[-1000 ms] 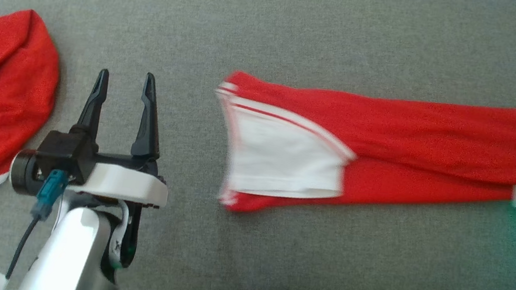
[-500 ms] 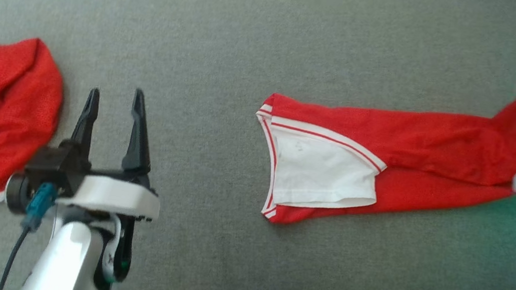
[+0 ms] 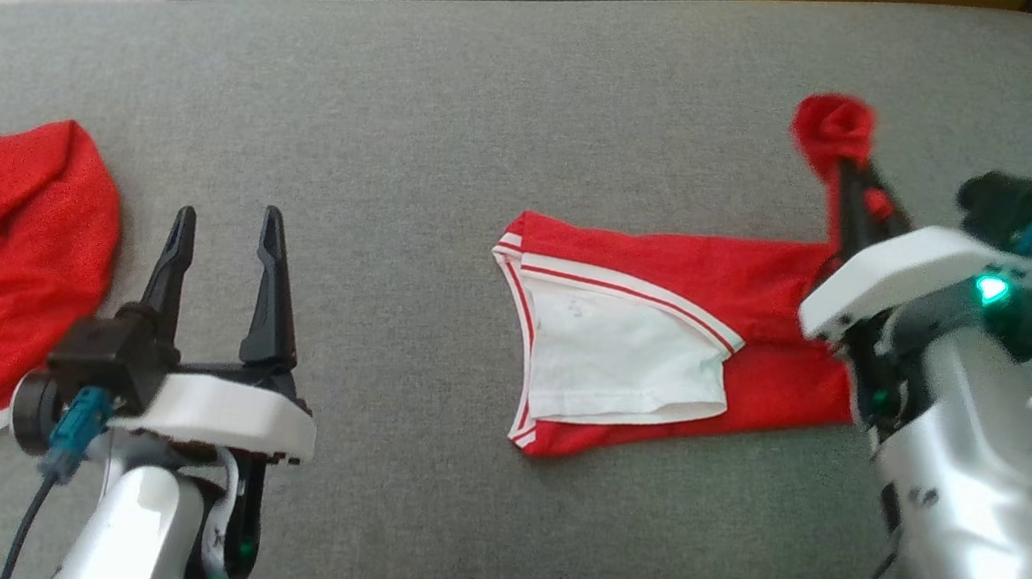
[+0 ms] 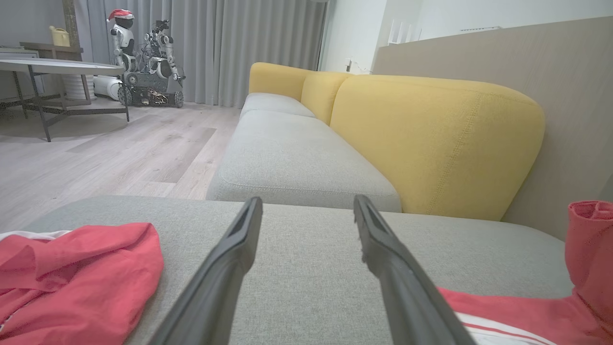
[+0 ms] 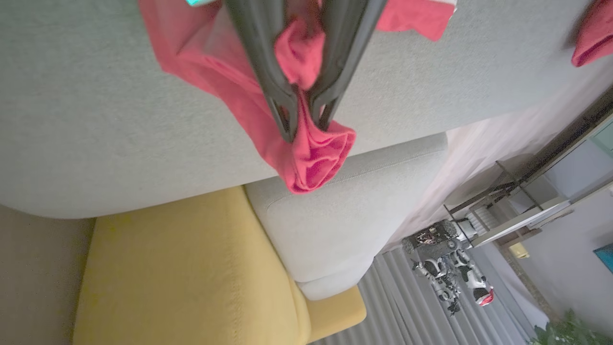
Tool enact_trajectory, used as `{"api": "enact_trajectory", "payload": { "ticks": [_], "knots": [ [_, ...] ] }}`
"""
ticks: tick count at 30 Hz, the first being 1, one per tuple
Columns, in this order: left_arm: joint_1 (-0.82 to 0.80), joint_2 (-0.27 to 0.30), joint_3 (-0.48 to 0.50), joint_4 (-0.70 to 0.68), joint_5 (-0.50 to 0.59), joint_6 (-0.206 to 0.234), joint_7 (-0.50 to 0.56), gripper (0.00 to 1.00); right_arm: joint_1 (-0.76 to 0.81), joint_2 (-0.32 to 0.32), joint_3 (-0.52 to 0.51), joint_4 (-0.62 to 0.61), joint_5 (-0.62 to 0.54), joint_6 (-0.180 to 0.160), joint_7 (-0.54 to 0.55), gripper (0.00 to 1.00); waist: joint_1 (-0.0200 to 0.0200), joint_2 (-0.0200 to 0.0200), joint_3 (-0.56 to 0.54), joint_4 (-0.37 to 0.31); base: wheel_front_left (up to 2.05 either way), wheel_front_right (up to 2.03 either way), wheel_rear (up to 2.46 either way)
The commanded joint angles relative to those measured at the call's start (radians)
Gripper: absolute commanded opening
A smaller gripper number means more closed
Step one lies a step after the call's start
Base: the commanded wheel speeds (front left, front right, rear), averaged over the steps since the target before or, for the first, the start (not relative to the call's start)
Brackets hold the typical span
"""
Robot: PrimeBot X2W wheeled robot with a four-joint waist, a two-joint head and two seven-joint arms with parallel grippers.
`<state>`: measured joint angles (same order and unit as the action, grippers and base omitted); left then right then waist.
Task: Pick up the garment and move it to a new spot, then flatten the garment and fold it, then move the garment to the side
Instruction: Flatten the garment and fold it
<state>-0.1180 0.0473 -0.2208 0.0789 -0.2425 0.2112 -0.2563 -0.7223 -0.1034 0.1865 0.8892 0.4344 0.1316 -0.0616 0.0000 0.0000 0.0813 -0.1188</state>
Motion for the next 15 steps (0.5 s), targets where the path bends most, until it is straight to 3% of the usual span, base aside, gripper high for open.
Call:
{"api": "enact_trajectory", "payload": {
  "ticks": [1,15],
  "knots": [
    [-0.021,0.003,0.031,-0.036,-0.009,0.001,-0.005,1.0,0.006,0.023,0.03,-0.056,0.02,-0.001,0.013,0.0,0.0,0.0,0.0,0.004,0.0,0.0,0.0],
    [-0.013,0.003,0.015,-0.033,-0.021,0.0,-0.005,1.0,0.133,0.052,0.136,-0.203,0.112,-0.001,0.076,0.0,0.0,0.0,0.013,0.056,0.0,0.0,0.0]
  ]
}}
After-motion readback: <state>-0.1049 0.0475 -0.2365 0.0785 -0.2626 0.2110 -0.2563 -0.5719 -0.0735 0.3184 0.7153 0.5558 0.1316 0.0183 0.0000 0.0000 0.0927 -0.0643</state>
